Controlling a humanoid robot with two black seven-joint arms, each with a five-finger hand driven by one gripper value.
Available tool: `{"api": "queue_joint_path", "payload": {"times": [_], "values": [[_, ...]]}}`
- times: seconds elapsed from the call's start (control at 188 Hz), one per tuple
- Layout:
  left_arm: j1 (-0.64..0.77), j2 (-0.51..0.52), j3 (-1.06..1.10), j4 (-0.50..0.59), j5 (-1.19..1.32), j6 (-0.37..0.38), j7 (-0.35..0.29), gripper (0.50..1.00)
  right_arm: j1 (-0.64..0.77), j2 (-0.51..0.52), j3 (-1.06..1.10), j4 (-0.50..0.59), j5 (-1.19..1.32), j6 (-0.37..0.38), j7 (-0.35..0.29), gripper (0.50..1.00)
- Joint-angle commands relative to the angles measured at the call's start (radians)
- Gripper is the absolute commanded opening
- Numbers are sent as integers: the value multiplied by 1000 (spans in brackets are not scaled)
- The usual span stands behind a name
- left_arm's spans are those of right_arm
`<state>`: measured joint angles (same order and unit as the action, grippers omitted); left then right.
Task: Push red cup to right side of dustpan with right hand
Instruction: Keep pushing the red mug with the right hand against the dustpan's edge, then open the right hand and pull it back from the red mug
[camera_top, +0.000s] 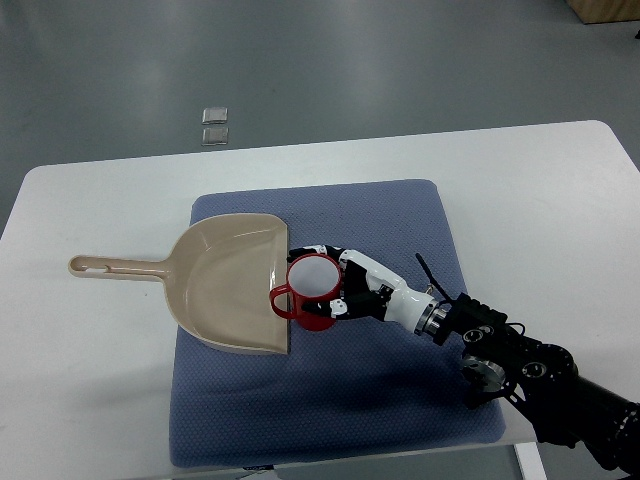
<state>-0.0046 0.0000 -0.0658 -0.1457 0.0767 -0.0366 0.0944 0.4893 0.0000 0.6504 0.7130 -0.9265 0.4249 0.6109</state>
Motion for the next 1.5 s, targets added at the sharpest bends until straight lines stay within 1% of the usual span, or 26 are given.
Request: {"api": "queue_joint_path", "payload": {"times": [0.0,0.494,0.536,0.658,0.727,1.131,1.497], "values": [[0,0,0,0,0,0,1,1000,0,0,0,0,0,2,0,854],[0,0,0,0,0,0,1,1000,0,0,-15,10,-2,0,0,860],[0,0,0,0,0,0,1,1000,0,0,-14,10,-2,-2,0,868],[0,0,0,0,0,0,-1,1000,0,0,-11,8,2,-3,0,913],[0,0,0,0,0,0,-1,1000,0,0,-11,8,3,-2,0,919],[0,0,0,0,0,0,1,1000,-1,0,-11,10,5,12,0,930],[0,0,1,0,0,0,1,1000,-3,-2,-11,37,6,32,0,928]]}}
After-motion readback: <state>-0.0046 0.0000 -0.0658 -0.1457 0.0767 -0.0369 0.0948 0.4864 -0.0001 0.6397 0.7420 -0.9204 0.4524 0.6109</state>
